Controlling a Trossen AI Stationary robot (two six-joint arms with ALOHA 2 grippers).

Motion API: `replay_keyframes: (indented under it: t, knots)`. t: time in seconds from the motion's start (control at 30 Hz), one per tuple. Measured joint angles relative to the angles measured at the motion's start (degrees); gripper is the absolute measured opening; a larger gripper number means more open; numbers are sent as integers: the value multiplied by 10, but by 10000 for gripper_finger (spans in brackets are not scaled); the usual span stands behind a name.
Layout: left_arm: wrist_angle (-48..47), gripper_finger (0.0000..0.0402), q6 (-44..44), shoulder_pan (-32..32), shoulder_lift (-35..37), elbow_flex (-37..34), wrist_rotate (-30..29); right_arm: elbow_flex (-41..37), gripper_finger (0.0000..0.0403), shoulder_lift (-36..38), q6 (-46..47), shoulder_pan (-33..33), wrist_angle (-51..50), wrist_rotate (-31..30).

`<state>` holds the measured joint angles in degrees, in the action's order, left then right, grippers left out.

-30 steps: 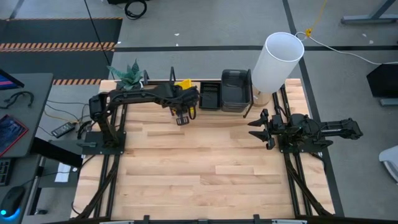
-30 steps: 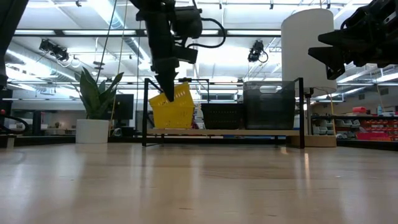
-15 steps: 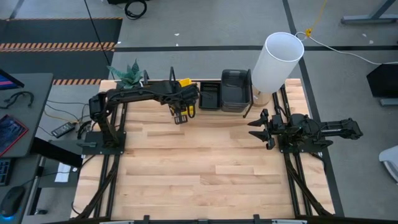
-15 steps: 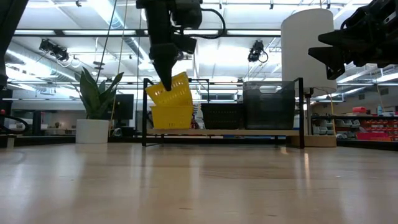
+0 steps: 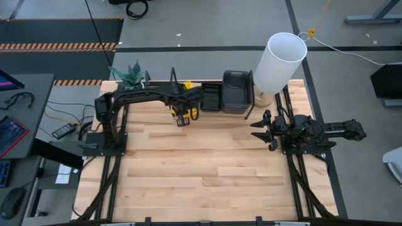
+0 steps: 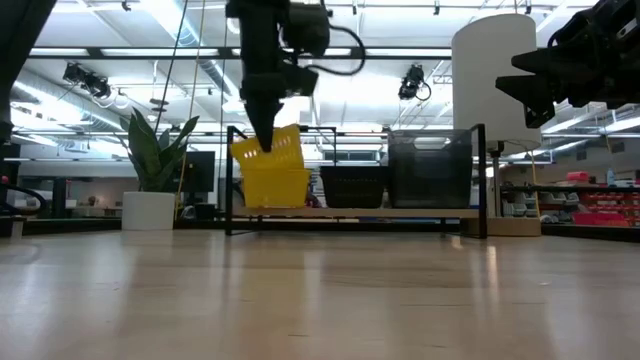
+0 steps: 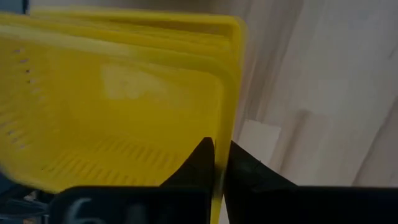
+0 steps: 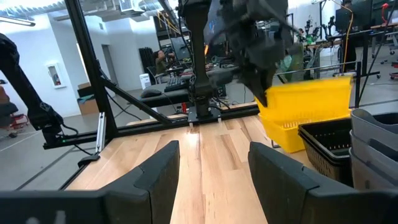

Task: Stack baskets on shelf by color
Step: Stack the stacked yellow baskets on the yellow basket on the shelf, then return to Home Position

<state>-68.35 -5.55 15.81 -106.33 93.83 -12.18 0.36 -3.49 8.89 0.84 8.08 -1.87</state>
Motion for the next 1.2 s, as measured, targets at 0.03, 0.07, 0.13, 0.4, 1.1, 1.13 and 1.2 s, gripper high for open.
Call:
replay_keyframes:
  t: [0.03,0.07,0.13,0.4,1.1,1.13,1.2]
  knots:
    - [-2,17,-7,0,-8,0,0,0,197,0,0,0,0,0]
    - [-4,17,-9,0,-15,0,-1,0,197,0,0,0,0,0]
    - [-6,17,-14,0,-27,1,-4,0,197,0,0,0,0,0]
    - [6,32,-43,1,-39,1,-15,0,197,0,0,0,0,0]
    - [221,151,-56,8,56,-57,40,0,197,0,0,0,0,0]
    - [245,145,-53,8,69,-76,45,0,197,0,0,0,0,0]
    - [285,136,-42,9,89,-114,51,0,197,0,0,0,0,0]
